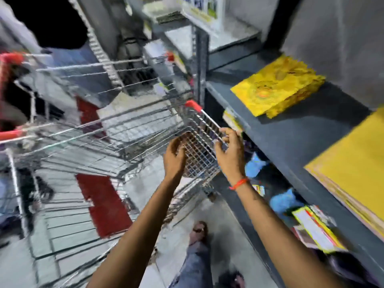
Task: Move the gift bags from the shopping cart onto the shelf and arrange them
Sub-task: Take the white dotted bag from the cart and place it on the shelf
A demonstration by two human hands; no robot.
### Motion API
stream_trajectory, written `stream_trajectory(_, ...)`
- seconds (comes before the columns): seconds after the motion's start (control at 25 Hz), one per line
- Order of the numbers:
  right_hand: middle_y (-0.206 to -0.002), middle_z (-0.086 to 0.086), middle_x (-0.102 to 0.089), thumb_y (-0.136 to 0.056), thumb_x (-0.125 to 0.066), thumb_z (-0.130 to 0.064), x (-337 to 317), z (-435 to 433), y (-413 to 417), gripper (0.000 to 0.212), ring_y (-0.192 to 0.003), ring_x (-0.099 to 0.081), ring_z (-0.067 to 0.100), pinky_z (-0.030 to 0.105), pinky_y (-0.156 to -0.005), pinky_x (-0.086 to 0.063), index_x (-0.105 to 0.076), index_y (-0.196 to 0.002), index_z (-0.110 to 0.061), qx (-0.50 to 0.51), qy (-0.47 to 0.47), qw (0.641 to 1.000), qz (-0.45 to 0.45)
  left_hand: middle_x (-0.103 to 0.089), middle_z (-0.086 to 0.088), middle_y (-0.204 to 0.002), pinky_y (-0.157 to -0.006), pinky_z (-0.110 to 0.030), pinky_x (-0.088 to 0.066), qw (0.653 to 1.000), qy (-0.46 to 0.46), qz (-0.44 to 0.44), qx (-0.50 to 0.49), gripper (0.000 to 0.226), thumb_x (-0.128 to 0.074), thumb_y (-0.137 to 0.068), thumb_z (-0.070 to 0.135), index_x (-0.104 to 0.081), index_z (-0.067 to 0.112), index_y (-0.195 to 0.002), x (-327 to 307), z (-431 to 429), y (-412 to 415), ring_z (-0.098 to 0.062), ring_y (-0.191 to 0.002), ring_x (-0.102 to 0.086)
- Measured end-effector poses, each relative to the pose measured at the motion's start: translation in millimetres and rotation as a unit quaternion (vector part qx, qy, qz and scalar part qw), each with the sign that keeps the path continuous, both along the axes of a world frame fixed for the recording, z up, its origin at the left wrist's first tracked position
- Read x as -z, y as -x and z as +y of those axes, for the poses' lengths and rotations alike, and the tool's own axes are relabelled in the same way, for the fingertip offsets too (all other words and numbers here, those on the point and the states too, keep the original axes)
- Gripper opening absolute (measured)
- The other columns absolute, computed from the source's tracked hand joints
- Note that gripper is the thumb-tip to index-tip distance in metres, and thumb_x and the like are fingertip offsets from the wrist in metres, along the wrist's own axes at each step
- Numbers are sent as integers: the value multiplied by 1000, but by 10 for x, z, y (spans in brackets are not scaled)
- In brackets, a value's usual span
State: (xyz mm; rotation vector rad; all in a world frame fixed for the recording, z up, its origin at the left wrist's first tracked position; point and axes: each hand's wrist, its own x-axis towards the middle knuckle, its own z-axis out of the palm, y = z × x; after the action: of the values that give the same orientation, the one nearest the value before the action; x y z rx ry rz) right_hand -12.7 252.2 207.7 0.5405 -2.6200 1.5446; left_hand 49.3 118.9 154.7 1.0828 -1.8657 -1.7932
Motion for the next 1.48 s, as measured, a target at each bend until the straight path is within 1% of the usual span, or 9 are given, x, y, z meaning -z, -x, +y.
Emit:
stream_trajectory(0.24, -119, 22, -55, -84, -61, -13, 1090, -1114, 139, 32, -112, -52, 34, 36, -96, -39, -58, -115, -4, -191, -220, 949, -121, -42, -7, -70, -63, -31, -42, 957, -130, -253, -54, 19, -54, -88, 22, -50, 6, -78, 1001, -889, -665, -20, -73, -42)
stream_trajectory(0.44, -139, 23, -47, -92, -51, -27, 1900, -1414, 186, 49, -124, -49, 36, 40, -103, -43, -46, -131, 2, -381, -563, 701, -218, -43, 1, -71, -81, -32, -49, 875, -268, -401, -42, 24, -48, -94, 16, -45, 15, -70, 1608, -1083, -1090, -17, -68, -47)
stream_trajectory(0.56, -145, 15, -43, -92, -50, -23, 2009, -1444, 236, 51, -129, -48, 29, 37, -106, -41, -39, -138, -3, -377, -598, 634, -312, -39, 0, -73, -78, -30, -38, 831, -336, -444, -22, 28, -46, -95, 16, -41, 13, -68, 1705, -1157, -1148, -16, -75, -44)
stream_trajectory(0.76, -125, 20, -61, -88, -59, -11, 1935, -1434, 386, 40, -102, -64, 31, 35, -88, -53, -53, -122, 7, -294, -562, 707, -312, -52, -13, -54, -35, -26, -39, 839, -337, -414, -110, 25, -40, -94, 2, -42, 3, -69, 1806, -1172, -1228, -23, -50, -46)
stream_trajectory(0.92, -93, 15, -61, -87, -65, -22, 1451, -1447, 660, 28, -69, -57, 24, 15, -43, -53, -57, -101, 1, -250, -449, 763, -393, -42, 0, -18, -39, -15, -38, 877, -279, -356, -165, 48, -41, -95, 12, -49, 12, -48, 1674, -1242, -1200, -12, -24, -45)
stream_trajectory(1.04, -111, 17, -54, -89, -61, -23, 1071, -1380, 722, 29, -92, -59, 28, 38, -94, -53, -58, -100, 4, -247, -387, 789, -408, -28, 0, -13, -28, 1, -15, 902, -266, -288, -180, 79, -35, -101, 15, -37, 9, -22, 1355, -1306, -1129, -9, -8, -23)
stream_trajectory(1.16, -131, 20, -53, -89, -61, -30, 760, -1076, 665, 55, -116, -55, 34, 39, -101, -48, -49, -128, 7, -251, -380, 802, -387, -29, 1, -14, -29, 0, -16, 928, -226, -214, -206, 65, -36, -100, 15, -37, 6, -35, 946, -1267, -1097, -10, -9, -25)
stream_trajectory(1.32, -96, 15, -54, -92, -55, -19, 390, -373, 522, 37, -65, -53, 17, 14, -45, -49, -52, -120, 5, -223, -254, 830, -443, -54, -14, -61, -59, -28, -43, 972, -33, -86, -218, 15, -45, -96, 12, -49, 0, -87, 254, -963, -1235, -8, -52, -56)
stream_trajectory(1.48, -65, 4, -63, -86, -58, 0, -232, 136, 242, 8, -48, -58, 8, 24, -46, -46, -52, -90, -4, -321, -146, 821, -449, -55, -21, -129, -102, -46, -46, 984, 14, 53, -167, 39, -43, -98, 19, -42, 0, -132, -351, -631, -1435, -36, -120, -53)
